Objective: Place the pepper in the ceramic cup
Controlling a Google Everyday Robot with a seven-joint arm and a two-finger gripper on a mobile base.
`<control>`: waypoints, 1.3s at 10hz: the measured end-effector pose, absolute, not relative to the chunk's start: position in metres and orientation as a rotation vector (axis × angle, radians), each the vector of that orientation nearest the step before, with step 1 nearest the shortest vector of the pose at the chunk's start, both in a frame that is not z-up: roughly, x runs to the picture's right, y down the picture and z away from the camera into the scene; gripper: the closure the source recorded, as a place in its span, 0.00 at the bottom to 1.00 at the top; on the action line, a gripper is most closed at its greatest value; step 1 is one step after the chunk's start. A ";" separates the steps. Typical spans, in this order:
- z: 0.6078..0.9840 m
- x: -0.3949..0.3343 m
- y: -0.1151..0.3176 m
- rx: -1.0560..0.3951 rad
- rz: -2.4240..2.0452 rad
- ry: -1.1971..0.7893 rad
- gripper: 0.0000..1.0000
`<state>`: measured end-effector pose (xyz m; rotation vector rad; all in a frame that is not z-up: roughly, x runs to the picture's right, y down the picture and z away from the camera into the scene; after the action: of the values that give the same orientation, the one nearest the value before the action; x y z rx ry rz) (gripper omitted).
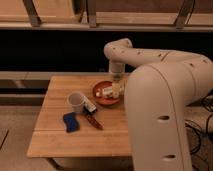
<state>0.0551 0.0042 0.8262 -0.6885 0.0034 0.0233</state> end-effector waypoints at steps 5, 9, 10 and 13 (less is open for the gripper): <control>0.810 0.017 0.039 -0.730 0.024 -0.017 0.20; 0.813 0.010 0.037 -0.735 0.132 -0.046 0.20; 0.817 0.004 0.034 -0.714 0.254 -0.067 0.20; 0.815 0.009 0.050 -0.649 0.439 -0.056 0.20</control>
<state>0.0095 0.0500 0.8153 -0.6488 -0.0560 0.4394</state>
